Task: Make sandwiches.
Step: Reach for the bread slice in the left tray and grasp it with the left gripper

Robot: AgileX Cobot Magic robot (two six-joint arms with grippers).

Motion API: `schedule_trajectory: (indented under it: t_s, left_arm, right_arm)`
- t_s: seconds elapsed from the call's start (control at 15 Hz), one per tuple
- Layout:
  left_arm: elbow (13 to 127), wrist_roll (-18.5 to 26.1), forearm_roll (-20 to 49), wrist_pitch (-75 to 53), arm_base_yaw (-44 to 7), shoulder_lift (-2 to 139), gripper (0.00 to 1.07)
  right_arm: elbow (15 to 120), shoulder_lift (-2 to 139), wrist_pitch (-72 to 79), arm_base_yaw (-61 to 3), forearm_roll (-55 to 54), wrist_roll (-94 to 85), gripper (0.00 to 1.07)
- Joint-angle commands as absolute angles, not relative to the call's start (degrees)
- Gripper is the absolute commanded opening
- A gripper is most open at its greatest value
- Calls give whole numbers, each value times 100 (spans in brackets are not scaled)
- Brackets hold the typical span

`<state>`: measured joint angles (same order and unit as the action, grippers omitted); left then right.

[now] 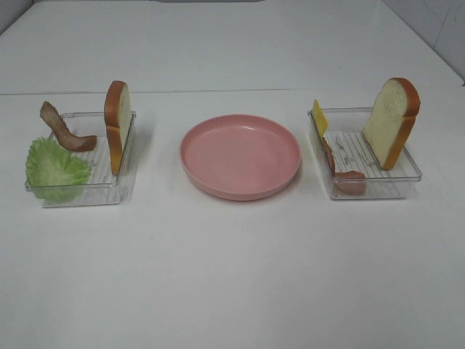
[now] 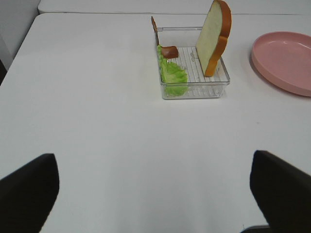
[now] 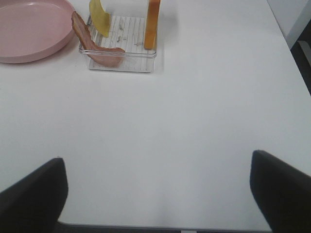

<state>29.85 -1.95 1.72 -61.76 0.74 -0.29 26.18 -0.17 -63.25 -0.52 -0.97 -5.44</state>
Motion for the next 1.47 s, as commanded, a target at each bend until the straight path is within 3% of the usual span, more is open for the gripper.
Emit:
schedule_trajectory:
  t_s: [0.07,1.07,1.33,1.47]
  left_arm:
    - [2974,-206,189,-6154,97,-126,100]
    - [2974,-206,189,-6154,97,-126,100]
    - [3426,-338,189,-5695,97,705,100]
    - [3902,-338,189,-5357,97,1908,100]
  right_arm:
    - [2601,-183,-6297,-34,-92,-573,99]
    - [2601,-183,-6297,-34,-92,-573,99]
    - [2601,-183,-6297,-34,-92,-573,99]
    - [2601,-183,-6297,-34,-92,-573,99]
